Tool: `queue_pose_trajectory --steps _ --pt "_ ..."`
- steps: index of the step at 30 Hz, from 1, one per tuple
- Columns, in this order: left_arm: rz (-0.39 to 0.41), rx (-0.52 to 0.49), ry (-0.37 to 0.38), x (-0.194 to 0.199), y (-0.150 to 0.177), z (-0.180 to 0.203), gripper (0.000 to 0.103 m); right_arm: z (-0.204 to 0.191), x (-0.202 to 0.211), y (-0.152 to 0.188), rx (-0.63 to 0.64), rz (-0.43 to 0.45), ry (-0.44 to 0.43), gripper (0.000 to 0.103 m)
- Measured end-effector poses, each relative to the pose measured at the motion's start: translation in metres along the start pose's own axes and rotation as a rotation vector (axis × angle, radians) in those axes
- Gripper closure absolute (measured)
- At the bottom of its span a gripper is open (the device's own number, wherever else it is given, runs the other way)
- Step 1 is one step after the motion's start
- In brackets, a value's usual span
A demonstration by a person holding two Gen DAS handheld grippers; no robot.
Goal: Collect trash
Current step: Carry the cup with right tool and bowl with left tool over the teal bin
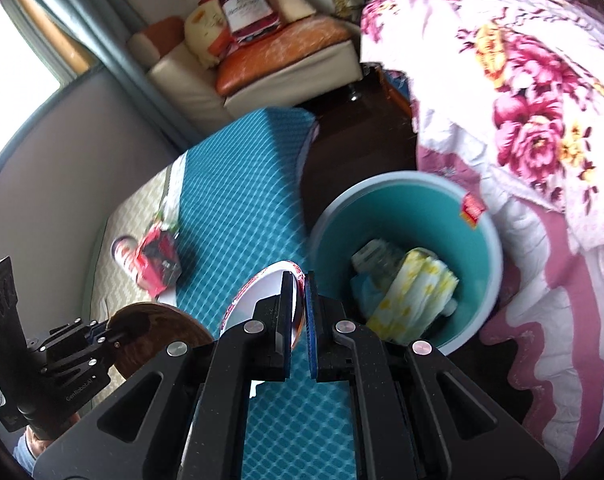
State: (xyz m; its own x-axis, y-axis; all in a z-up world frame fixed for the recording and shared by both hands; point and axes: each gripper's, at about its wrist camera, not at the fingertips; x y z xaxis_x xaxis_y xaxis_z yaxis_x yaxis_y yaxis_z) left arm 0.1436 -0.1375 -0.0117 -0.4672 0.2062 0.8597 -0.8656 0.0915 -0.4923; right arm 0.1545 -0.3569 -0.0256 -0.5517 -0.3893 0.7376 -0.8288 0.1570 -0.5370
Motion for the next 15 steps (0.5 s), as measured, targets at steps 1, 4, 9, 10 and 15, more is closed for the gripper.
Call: queue_pose_trajectory --steps 1,4,9,10,15 --pt "-0.002 -0.009 0.006 -0.003 -0.004 0.007 0.09 0.002 0.002 0.0 -0.005 0.004 0.002 0.097" --pt "-0.01 -0.023 0.024 -0.013 -0.017 0.024 0.09 0.024 0.014 -0.005 -0.038 0.031 0.018 0.097" --pt "-0.032 -0.033 0.043 -0.037 -0.034 0.05 0.09 0.061 0.026 -0.008 -0.094 0.051 0.051 0.097" --pt "-0.034 -0.038 0.044 -0.041 -0.037 0.055 0.09 0.065 0.027 -0.008 -0.102 0.052 0.054 0.097" --pt "-0.054 -0.061 0.058 -0.061 -0.046 0.077 0.09 0.089 0.026 -0.01 -0.142 0.046 0.064 0.097"
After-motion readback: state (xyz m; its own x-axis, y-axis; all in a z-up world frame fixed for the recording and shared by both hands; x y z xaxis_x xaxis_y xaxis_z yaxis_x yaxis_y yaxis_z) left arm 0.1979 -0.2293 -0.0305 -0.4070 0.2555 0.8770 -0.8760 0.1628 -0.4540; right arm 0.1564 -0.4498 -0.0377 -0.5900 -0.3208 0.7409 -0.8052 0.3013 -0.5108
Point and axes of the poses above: each gripper's, at about its wrist camera, not at the fingertips, and x roughly against the way its jaws point, z to its right, y to its underside, and after that the axes turned 5 degrees about x, right-handed
